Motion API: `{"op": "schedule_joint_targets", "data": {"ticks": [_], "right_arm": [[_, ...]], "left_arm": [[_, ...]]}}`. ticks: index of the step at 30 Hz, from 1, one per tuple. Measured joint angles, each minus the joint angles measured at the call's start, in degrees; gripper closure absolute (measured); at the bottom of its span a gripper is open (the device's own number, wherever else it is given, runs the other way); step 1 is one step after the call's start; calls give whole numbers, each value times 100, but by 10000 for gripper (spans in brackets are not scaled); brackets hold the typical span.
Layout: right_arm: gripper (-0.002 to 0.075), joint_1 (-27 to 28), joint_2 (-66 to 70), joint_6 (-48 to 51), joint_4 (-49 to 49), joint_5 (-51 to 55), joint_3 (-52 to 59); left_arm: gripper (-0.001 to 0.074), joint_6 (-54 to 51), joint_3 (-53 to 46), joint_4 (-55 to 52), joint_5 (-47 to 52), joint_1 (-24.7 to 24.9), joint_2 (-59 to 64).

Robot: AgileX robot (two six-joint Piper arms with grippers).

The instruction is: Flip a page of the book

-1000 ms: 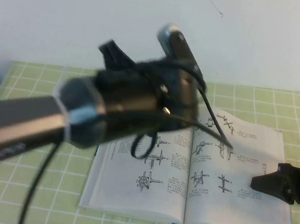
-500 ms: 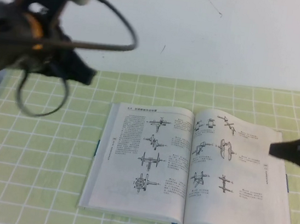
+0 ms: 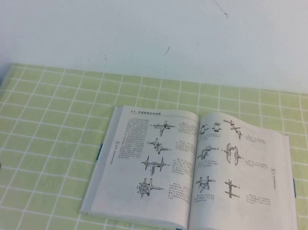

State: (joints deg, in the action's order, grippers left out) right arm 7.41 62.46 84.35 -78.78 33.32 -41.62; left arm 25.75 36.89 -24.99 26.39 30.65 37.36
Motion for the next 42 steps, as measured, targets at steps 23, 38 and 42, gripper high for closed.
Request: {"op": "schedule_joint_targets", "data": {"ticks": [23, 38, 42], "right_arm": [[728, 0, -3358, 850, -35, -1030, 1948], [728, 0, -3358, 871, -160, -1066, 1948], [728, 0, -3358, 871, -164, -972, 1948]], "left_arm": [[738, 393, -2332, -96, -1380, 0, -1681], [738, 395, -2347, -96, -1119, 0, -1681], [738, 395, -2347, -96, -1119, 0, -1692]]}}
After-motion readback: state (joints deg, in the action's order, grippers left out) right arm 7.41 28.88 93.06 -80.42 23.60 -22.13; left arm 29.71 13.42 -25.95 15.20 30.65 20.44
